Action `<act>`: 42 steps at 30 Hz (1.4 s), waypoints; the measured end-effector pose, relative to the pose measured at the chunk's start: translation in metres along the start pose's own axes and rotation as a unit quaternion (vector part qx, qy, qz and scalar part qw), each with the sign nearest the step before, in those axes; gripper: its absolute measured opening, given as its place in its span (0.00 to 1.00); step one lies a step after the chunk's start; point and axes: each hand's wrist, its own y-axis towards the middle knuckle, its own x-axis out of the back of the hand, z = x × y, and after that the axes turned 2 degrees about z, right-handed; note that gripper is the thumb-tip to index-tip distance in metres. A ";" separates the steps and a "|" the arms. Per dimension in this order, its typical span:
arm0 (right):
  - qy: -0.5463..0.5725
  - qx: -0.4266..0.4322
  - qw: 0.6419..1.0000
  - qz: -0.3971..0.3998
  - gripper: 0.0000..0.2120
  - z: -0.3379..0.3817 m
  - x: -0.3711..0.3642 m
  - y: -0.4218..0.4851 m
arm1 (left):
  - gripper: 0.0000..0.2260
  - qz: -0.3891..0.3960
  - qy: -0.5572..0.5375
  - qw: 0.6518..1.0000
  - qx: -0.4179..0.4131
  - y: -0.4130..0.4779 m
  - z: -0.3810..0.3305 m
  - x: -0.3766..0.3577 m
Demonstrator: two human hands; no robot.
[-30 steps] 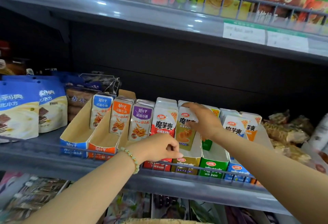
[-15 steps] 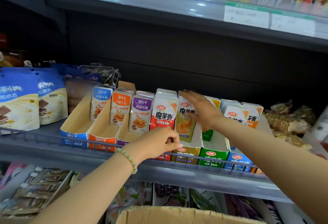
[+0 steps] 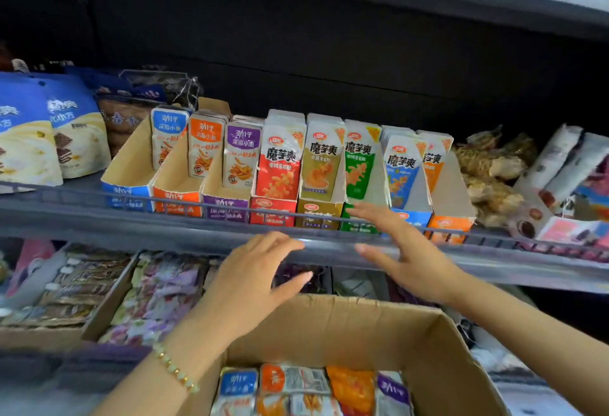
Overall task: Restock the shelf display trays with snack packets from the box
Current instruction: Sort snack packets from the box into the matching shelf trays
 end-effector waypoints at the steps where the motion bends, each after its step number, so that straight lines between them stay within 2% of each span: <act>1: 0.015 -0.010 1.000 0.014 0.22 -0.004 -0.011 -0.020 | 0.29 0.031 -0.001 0.999 0.009 -0.011 -0.002 -0.009; 5: 0.027 -0.102 0.985 0.136 0.19 -0.029 -0.066 -0.087 | 0.26 0.157 0.006 0.987 0.035 -0.044 -0.003 -0.047; 9: 0.050 -0.220 0.933 0.280 0.23 -0.058 -0.109 -0.118 | 0.24 0.318 -0.058 0.943 0.076 -0.053 0.006 -0.093; 13: 0.074 -0.311 0.891 0.321 0.24 -0.080 -0.138 -0.120 | 0.29 0.391 -0.018 0.916 0.082 -0.050 0.010 -0.121; 17: 0.058 -0.346 0.876 0.332 0.25 -0.098 -0.162 -0.119 | 0.29 0.432 0.018 0.897 0.089 -0.038 0.016 -0.142; 26: -0.020 -0.342 0.878 0.334 0.30 -0.125 -0.176 -0.120 | 0.24 0.455 0.007 0.887 0.083 -0.042 0.013 -0.177; 27: -0.009 -0.347 0.878 0.330 0.30 -0.127 -0.175 -0.121 | 0.24 0.454 0.006 0.887 0.083 -0.043 0.014 -0.178; 30: 0.116 -0.392 0.851 0.330 0.24 -0.128 -0.171 -0.120 | 0.25 0.464 0.007 0.882 0.083 -0.042 0.016 -0.178; 32: 0.122 -0.378 0.860 0.321 0.20 -0.130 -0.172 -0.119 | 0.26 0.463 -0.001 0.882 0.085 -0.042 0.018 -0.179; 34: 0.098 -0.344 0.875 0.326 0.23 -0.129 -0.173 -0.119 | 0.27 0.460 -0.015 0.883 0.093 -0.042 0.019 -0.178; 37: 0.050 -0.332 0.872 0.357 0.31 -0.130 -0.170 -0.117 | 0.27 0.452 -0.018 0.888 0.086 -0.043 0.014 -0.175; 40: 0.071 -0.333 0.864 0.370 0.24 -0.126 -0.165 -0.117 | 0.26 0.415 -0.077 0.903 0.079 -0.045 0.005 -0.175; 42: 0.077 -0.319 0.876 0.354 0.23 -0.124 -0.163 -0.116 | 0.25 0.392 -0.157 0.902 0.089 -0.046 -0.003 -0.180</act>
